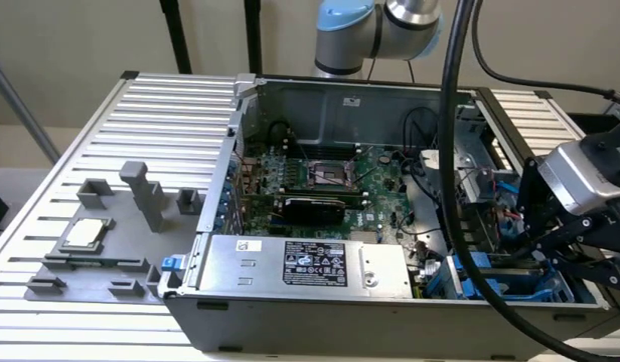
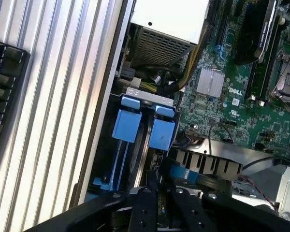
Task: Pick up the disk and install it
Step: 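Insert the first disk wire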
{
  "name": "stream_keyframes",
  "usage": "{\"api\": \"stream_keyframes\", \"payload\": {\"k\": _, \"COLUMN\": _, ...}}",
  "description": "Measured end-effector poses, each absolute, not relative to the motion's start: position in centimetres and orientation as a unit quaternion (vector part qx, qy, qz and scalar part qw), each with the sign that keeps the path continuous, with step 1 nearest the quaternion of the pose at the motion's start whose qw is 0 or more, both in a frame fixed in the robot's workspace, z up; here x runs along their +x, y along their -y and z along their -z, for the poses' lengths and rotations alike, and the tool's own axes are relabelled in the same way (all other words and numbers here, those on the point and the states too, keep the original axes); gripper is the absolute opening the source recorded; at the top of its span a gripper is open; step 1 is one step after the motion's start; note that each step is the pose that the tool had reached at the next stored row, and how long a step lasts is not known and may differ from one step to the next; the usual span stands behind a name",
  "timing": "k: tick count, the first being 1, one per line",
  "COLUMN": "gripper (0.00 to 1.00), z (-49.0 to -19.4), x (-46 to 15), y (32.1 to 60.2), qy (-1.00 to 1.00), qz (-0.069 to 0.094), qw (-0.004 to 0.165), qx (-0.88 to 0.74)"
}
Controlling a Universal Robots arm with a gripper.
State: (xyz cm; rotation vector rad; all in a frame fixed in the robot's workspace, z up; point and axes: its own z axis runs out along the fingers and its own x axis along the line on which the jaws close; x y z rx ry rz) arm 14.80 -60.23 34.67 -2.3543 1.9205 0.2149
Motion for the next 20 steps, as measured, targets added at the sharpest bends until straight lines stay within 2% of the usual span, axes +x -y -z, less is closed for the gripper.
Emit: {"api": "stream_keyframes", "payload": {"k": 20, "gripper": 0.00, "z": -34.44, "x": 14.65, "y": 59.82, "qy": -0.694, "qz": -0.056, "qw": 0.045, "qx": -0.716}}
